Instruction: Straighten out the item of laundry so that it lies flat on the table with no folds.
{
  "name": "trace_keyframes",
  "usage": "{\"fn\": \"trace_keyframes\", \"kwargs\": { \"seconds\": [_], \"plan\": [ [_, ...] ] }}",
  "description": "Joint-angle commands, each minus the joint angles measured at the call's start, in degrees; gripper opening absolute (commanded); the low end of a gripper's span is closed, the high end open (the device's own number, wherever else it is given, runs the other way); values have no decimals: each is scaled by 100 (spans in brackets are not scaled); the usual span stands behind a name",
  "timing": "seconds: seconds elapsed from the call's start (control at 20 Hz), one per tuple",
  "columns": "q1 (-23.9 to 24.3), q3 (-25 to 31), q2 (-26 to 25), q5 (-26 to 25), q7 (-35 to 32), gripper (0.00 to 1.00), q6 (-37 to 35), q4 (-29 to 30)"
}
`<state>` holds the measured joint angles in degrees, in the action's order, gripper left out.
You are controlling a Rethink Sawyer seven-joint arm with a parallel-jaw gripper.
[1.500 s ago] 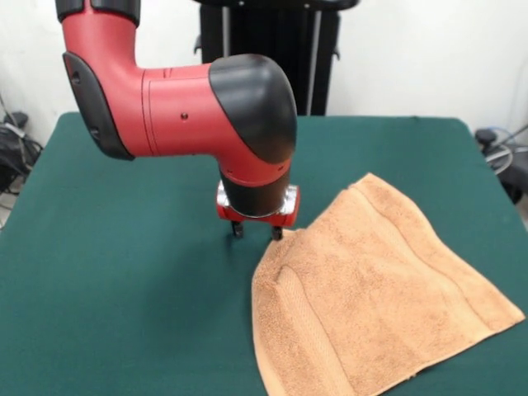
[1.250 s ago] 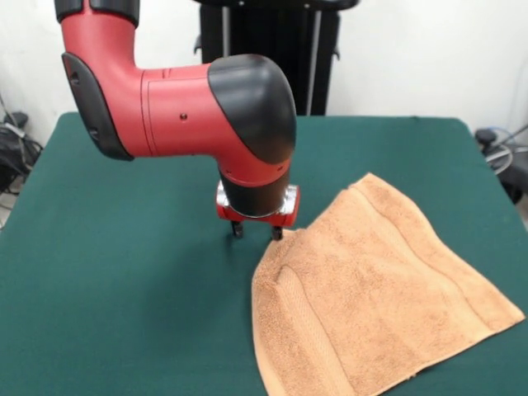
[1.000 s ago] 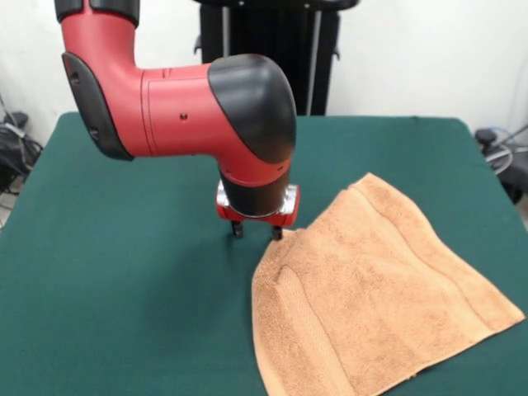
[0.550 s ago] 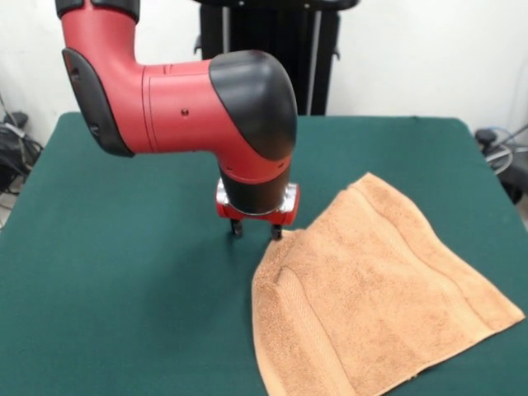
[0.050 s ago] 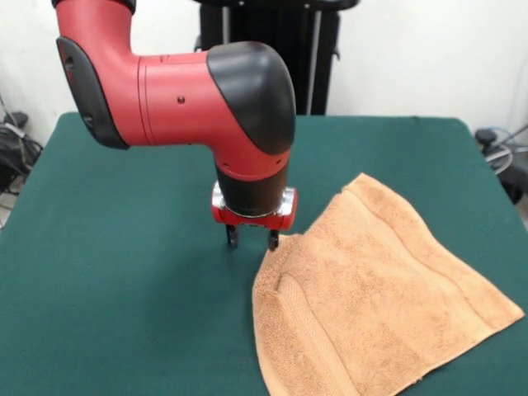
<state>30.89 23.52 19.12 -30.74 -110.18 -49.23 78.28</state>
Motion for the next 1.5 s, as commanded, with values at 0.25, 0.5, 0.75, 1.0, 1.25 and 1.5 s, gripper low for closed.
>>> {"fn": "trace_keyframes", "kwargs": {
  "seconds": [0.25,0.5,0.75,1.0,1.25,1.5],
  "plan": [
    [-163,-23,-284,-187,115,100,475,-384],
    [-47,48,-787,-381,399,100,811,-756],
    [-161,-8,-919,-423,166,100,998,-833],
    [-312,-20,-987,-355,-136,100,1087,-884],
    [-566,-243,-839,-323,-826,100,1355,-614],
    [-801,-405,-845,-218,-1296,100,1652,-500]
  ]
}}
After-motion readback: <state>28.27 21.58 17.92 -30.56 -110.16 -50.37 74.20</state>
